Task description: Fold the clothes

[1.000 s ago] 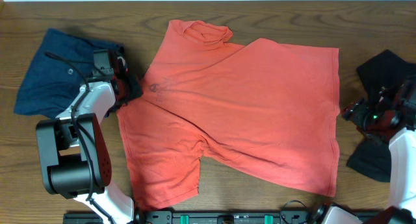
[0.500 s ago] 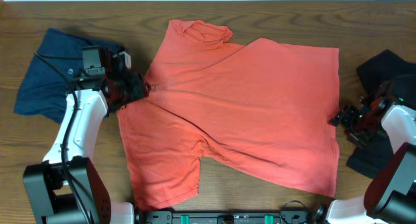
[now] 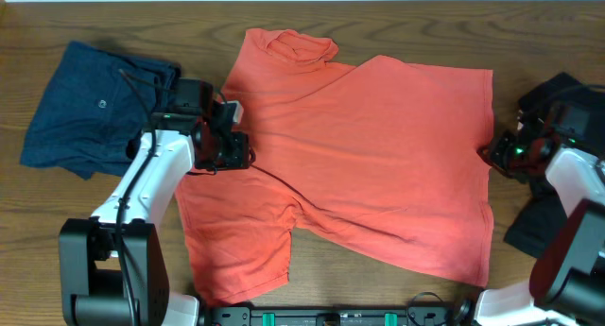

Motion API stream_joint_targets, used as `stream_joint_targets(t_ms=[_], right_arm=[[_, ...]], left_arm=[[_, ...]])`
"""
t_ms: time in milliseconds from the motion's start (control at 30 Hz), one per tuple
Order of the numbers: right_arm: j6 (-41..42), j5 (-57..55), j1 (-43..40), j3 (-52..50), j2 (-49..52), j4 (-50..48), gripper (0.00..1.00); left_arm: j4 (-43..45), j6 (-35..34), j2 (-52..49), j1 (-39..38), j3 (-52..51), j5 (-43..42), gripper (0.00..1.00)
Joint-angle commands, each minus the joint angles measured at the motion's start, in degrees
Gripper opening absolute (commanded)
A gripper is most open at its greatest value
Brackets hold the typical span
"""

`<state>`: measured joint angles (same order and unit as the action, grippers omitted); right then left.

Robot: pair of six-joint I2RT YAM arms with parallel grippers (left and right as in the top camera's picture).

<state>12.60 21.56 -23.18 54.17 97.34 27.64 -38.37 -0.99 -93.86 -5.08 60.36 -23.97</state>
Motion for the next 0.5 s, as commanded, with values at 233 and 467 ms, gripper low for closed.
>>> stream_joint_targets(t_ms=[233,467], right_arm=[[13.4,-15.7,2.5,0.1,11.1,-1.4,0.01],[18.5,-26.8,-5.4,2.2,4.8,3.8,0.01]], left_arm=[[0.4,1.4,-0.4,-0.3,-0.1,2.6,0.48],[9.9,2.9,-0.4,-0.3,1.1,16.6,0.64]])
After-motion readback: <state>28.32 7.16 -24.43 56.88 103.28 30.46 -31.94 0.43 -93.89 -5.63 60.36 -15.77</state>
